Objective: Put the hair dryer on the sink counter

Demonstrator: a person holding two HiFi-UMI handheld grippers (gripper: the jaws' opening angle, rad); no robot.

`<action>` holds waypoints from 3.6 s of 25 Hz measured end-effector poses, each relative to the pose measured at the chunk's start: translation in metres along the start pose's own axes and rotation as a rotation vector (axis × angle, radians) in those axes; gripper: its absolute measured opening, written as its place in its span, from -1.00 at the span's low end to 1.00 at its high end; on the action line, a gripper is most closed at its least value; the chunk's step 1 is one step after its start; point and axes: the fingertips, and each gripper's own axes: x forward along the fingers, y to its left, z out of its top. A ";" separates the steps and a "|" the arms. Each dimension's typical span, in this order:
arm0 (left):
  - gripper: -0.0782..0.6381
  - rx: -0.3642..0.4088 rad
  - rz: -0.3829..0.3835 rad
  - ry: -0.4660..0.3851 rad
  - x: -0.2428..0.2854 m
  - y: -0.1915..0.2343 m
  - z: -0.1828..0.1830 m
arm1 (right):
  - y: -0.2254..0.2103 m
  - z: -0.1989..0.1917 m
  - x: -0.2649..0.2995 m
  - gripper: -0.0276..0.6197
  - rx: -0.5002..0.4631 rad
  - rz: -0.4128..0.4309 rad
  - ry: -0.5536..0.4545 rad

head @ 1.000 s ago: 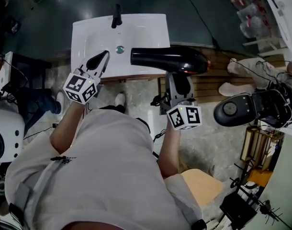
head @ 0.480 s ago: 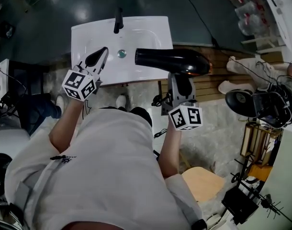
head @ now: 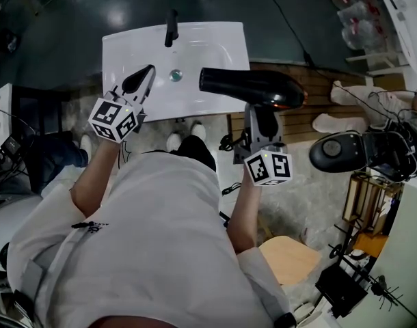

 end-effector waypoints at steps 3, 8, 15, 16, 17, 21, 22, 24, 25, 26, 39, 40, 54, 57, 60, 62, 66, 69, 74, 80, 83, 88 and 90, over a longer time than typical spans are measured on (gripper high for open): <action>-0.78 -0.007 -0.002 0.002 0.002 -0.004 -0.003 | -0.005 0.000 0.001 -0.36 -0.005 -0.009 0.010; -0.78 0.029 0.006 0.017 0.006 -0.007 -0.015 | -0.011 -0.008 0.009 -0.36 -0.015 0.009 0.011; -0.78 0.016 0.018 0.022 0.028 -0.005 -0.028 | -0.031 -0.023 0.035 -0.36 -0.025 0.032 0.041; -0.78 0.015 0.021 0.023 0.032 -0.002 -0.029 | -0.034 -0.026 0.041 -0.36 -0.026 0.034 0.048; -0.78 0.013 0.025 0.025 0.037 0.000 -0.029 | -0.037 -0.027 0.047 -0.36 -0.028 0.036 0.053; -0.78 0.008 0.038 0.034 0.059 0.008 -0.025 | -0.054 -0.027 0.073 -0.36 -0.031 0.048 0.072; -0.78 0.006 0.042 0.036 0.064 0.009 -0.023 | -0.058 -0.027 0.078 -0.36 -0.027 0.052 0.078; -0.78 0.002 0.050 0.040 0.073 0.010 -0.020 | -0.065 -0.026 0.089 -0.36 -0.023 0.060 0.093; -0.78 0.001 0.054 0.042 0.077 0.010 -0.018 | -0.068 -0.025 0.093 -0.36 -0.023 0.066 0.101; -0.78 0.000 0.058 0.043 0.080 0.010 -0.015 | -0.070 -0.023 0.097 -0.36 -0.022 0.073 0.107; -0.78 -0.034 0.112 0.067 0.126 0.022 -0.007 | -0.099 -0.038 0.169 -0.36 0.009 0.132 0.201; -0.78 -0.037 0.115 0.069 0.135 0.028 -0.006 | -0.103 -0.040 0.181 -0.36 0.014 0.133 0.210; -0.78 -0.079 0.195 0.096 0.175 0.050 -0.016 | -0.124 -0.081 0.258 -0.36 0.075 0.167 0.327; -0.78 -0.086 0.205 0.100 0.181 0.052 -0.020 | -0.126 -0.089 0.266 -0.36 0.085 0.172 0.345; -0.78 -0.100 0.216 0.104 0.187 0.054 -0.024 | -0.127 -0.098 0.274 -0.36 0.094 0.176 0.365; -0.78 -0.110 0.224 0.105 0.192 0.055 -0.027 | -0.129 -0.104 0.278 -0.36 0.099 0.173 0.380; -0.78 -0.111 0.234 0.112 0.202 0.056 -0.031 | -0.134 -0.118 0.285 -0.36 0.104 0.163 0.413; -0.78 -0.105 0.236 0.117 0.208 0.057 -0.033 | -0.136 -0.128 0.289 -0.36 0.105 0.158 0.432; -0.78 -0.100 0.237 0.144 0.217 0.055 -0.044 | -0.141 -0.142 0.294 -0.36 0.114 0.148 0.459; -0.78 -0.099 0.240 0.171 0.226 0.057 -0.056 | -0.146 -0.162 0.305 -0.36 0.104 0.129 0.500; -0.78 -0.099 0.239 0.182 0.232 0.058 -0.059 | -0.148 -0.171 0.310 -0.36 0.100 0.123 0.521; -0.78 -0.100 0.240 0.195 0.239 0.059 -0.067 | -0.150 -0.184 0.316 -0.36 0.101 0.121 0.545; -0.78 -0.103 0.242 0.199 0.239 0.061 -0.066 | -0.149 -0.186 0.319 -0.36 0.103 0.118 0.555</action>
